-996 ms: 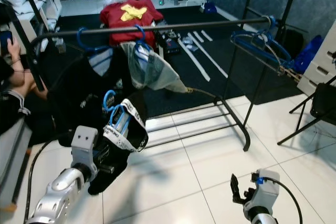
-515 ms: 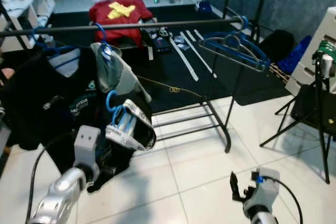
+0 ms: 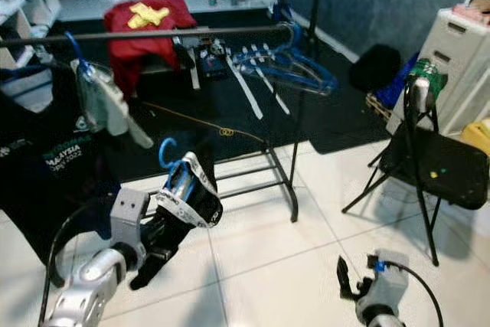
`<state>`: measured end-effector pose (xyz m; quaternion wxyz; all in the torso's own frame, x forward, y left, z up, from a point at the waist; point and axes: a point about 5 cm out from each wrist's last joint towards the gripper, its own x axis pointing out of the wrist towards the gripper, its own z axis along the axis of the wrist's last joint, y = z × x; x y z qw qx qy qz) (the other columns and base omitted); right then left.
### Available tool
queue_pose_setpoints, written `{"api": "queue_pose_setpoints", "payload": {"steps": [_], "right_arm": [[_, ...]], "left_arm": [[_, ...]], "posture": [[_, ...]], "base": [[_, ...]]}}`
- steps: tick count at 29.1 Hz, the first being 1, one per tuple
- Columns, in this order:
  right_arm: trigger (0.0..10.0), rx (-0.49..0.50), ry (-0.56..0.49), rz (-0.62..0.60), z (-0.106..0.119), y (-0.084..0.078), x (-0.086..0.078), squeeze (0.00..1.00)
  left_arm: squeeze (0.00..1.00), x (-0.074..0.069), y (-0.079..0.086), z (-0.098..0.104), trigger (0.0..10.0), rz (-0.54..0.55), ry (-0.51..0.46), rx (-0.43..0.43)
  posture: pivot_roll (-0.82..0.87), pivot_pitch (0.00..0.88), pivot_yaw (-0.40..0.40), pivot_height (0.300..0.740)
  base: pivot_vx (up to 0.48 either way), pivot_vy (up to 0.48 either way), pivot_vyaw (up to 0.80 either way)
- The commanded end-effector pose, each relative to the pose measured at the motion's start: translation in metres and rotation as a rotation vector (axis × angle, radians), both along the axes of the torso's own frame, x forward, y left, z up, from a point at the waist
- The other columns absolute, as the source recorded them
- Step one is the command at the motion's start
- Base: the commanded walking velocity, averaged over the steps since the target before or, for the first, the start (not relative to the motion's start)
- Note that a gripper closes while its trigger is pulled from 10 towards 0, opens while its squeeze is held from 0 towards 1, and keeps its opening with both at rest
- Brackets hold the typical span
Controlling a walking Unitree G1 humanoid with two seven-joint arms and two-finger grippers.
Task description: Hang hanger
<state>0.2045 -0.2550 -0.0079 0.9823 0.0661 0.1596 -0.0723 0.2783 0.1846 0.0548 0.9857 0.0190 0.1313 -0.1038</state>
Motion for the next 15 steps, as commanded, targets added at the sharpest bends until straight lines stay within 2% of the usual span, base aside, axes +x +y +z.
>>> {"api": "queue_pose_setpoints", "payload": {"steps": [1, 9, 12, 15], "right_arm": [[10.0, -0.009, 0.019, 0.01, -0.002, 0.001, -0.001, 0.0], [10.0, -0.004, 0.022, 0.006, -0.003, 0.001, -0.002, 0.0], [10.0, 0.012, 0.02, -0.012, -0.004, 0.0, -0.003, 0.0], [10.0, 0.021, 0.022, -0.025, -0.005, -0.001, -0.004, 0.0]], "left_arm": [[0.0, 0.0, -0.001, -0.001, 10.0, -0.002, 0.006, -0.008], [0.0, 0.002, -0.002, 0.002, 10.0, -0.004, -0.014, -0.013], [0.0, 0.002, -0.002, 0.004, 10.0, -0.01, -0.023, -0.012], [0.0, 0.004, -0.003, 0.009, 10.0, -0.02, -0.047, -0.014]], "posture": [[-0.04, 0.039, -0.006, 0.74], [-0.04, 0.034, -0.007, 0.74], [-0.04, 0.032, -0.008, 0.74], [-0.05, 0.035, -0.007, 0.74]], "base": [[0.0, 0.0, 0.8], [0.0, 0.0, 0.8], [0.0, 0.0, 0.0], [0.394, 0.0, 0.0]]}}
